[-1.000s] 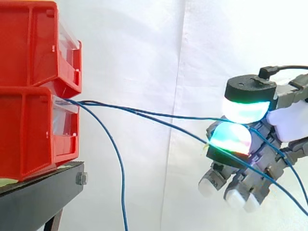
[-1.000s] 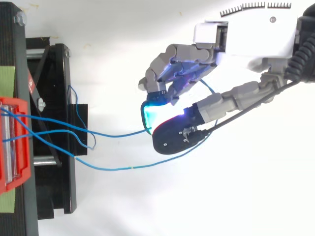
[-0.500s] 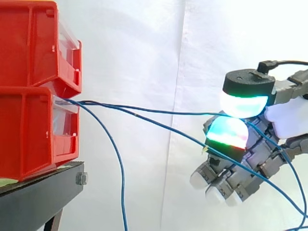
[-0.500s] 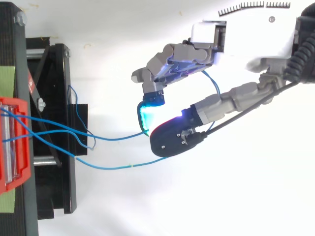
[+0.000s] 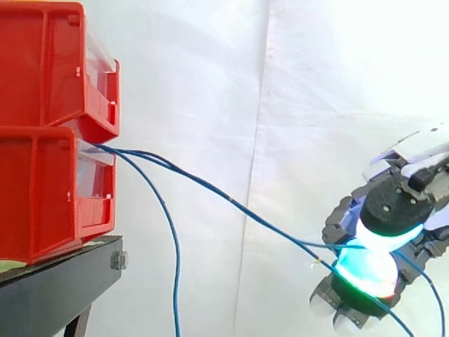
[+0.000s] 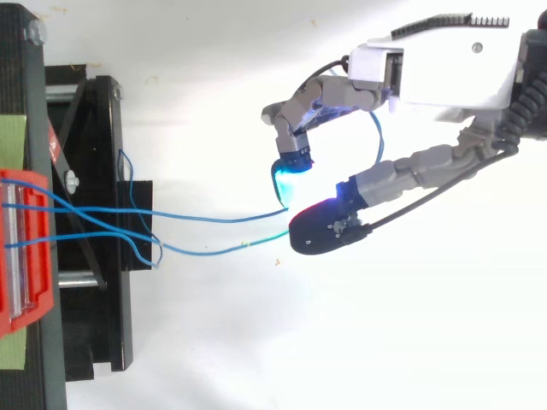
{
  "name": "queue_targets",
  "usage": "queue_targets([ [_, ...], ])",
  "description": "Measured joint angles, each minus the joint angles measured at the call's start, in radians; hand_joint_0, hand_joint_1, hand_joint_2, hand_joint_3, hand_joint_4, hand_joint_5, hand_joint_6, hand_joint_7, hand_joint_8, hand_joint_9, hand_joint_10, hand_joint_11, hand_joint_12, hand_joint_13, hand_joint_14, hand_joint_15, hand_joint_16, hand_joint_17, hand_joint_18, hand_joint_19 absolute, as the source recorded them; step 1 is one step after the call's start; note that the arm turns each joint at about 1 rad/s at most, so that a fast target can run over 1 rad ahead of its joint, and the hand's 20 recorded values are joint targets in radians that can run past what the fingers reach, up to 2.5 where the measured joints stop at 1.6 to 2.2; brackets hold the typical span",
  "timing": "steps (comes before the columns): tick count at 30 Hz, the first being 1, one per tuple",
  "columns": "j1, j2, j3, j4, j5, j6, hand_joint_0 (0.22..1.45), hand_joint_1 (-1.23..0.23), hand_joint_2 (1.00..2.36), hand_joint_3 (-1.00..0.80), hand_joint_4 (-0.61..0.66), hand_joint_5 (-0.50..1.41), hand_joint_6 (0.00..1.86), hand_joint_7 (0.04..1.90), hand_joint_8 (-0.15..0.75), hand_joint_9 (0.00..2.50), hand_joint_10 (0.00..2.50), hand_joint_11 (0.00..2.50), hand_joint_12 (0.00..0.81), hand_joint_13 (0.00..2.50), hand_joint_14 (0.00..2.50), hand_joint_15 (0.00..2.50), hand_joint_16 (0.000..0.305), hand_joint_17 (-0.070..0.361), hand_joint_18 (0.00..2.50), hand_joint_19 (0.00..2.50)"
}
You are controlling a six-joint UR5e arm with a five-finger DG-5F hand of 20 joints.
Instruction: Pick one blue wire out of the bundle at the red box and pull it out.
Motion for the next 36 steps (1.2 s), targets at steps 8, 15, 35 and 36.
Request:
queue_targets([
  [8, -0.003, 0.000, 0.000, 0.017, 0.000, -0.062, 0.63, -0.79, 1.01, -0.25, 0.11, -0.14, 0.91, 1.12, 0.291, 0.30, 0.00, 0.00, 0.412, 0.45, 0.00, 0.06, 0.073, 0.165, 0.45, 0.00],
  [15, -0.002, 0.000, 0.000, 0.073, 0.000, -0.066, 0.63, -0.79, 1.01, -0.25, 0.11, -0.14, 0.91, 1.12, 0.295, 0.32, 0.00, 0.00, 0.411, 0.47, 0.00, 0.08, 0.070, 0.159, 0.47, 0.00],
  [35, -0.002, 0.001, 0.000, 0.137, 0.000, -0.065, 0.63, -0.79, 1.01, -0.25, 0.12, -0.14, 0.91, 1.11, 0.299, 0.35, 0.00, 0.00, 0.411, 0.48, 0.00, 0.08, 0.068, 0.152, 0.47, 0.00],
  [36, -0.002, 0.001, 0.000, 0.138, 0.000, -0.065, 0.63, -0.79, 1.01, -0.25, 0.12, -0.14, 0.91, 1.11, 0.299, 0.35, 0.00, 0.00, 0.413, 0.48, 0.00, 0.08, 0.067, 0.151, 0.47, 0.00],
])
